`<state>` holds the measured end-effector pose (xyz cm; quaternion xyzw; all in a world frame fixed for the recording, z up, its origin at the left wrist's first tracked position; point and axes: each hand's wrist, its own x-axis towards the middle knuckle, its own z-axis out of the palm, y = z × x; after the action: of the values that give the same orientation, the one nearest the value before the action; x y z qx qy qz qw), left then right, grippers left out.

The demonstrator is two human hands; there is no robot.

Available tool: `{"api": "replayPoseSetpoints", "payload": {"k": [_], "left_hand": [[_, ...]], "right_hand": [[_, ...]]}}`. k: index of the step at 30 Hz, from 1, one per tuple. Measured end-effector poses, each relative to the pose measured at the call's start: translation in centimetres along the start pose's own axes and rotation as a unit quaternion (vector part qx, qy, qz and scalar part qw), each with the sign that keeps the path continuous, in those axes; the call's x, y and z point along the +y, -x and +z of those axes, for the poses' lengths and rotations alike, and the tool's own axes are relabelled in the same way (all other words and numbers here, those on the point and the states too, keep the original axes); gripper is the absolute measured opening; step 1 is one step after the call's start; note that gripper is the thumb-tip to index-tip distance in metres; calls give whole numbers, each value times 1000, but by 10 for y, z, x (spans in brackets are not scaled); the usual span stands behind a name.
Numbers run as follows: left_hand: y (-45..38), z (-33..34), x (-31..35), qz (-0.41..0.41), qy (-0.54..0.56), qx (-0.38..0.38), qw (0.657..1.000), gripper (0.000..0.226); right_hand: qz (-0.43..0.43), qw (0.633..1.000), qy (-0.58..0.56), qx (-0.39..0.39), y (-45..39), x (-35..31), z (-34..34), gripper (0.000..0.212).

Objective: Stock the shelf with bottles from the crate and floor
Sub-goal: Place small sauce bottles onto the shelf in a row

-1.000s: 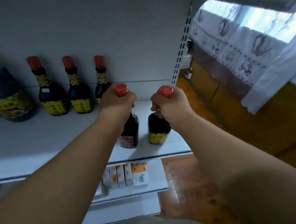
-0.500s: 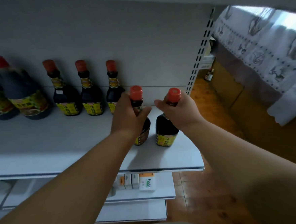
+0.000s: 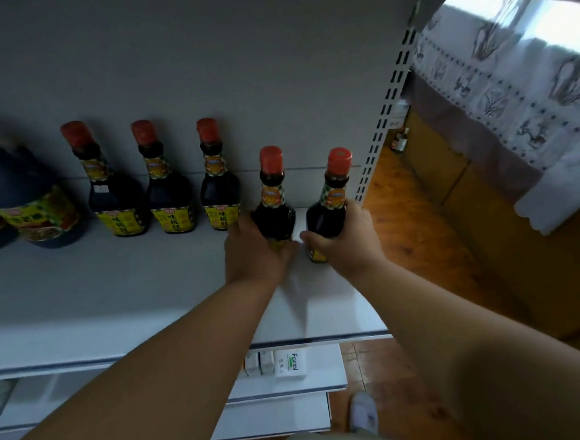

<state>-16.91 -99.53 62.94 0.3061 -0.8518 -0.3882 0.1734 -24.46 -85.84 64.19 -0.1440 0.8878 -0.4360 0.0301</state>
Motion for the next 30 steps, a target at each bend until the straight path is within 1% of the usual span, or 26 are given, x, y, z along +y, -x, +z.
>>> {"api": "replayPoseSetpoints", "payload": {"k": [4, 7, 9, 14, 17, 21, 26, 28, 30], "left_hand": [[-10, 13, -2, -31, 5, 12, 999, 83], [-19, 22, -5, -35, -5, 27, 999, 84], [-27, 27, -2, -53, -11, 32, 998, 83], [-46, 40, 14, -86, -34, 51, 994, 82], [-54, 45, 22, -115, -45, 58, 991, 78], [-59, 51, 26, -135, -36, 72, 988, 73], [-57, 62, 25, -136, -17, 90, 986, 80], [-56, 64, 21, -142, -15, 90, 986, 87], [-55, 66, 16, -134, -19, 98, 986, 87]], "right_hand": [[-12, 1000, -17, 17, -12, 9, 2, 60], [-23, 999, -25, -10, -14, 20, 4, 63], [-24, 999, -16, -19, -21, 25, 6, 64], [8, 1000, 18, -9, -51, 19, 9, 61], [22, 999, 27, -16, -58, 18, 12, 62], [19, 999, 33, -18, -62, 17, 14, 64], [42, 999, 17, -5, -71, 13, 15, 64], [64, 998, -19, 9, -70, 15, 18, 60], [78, 996, -31, 16, -67, 19, 23, 56]]}}
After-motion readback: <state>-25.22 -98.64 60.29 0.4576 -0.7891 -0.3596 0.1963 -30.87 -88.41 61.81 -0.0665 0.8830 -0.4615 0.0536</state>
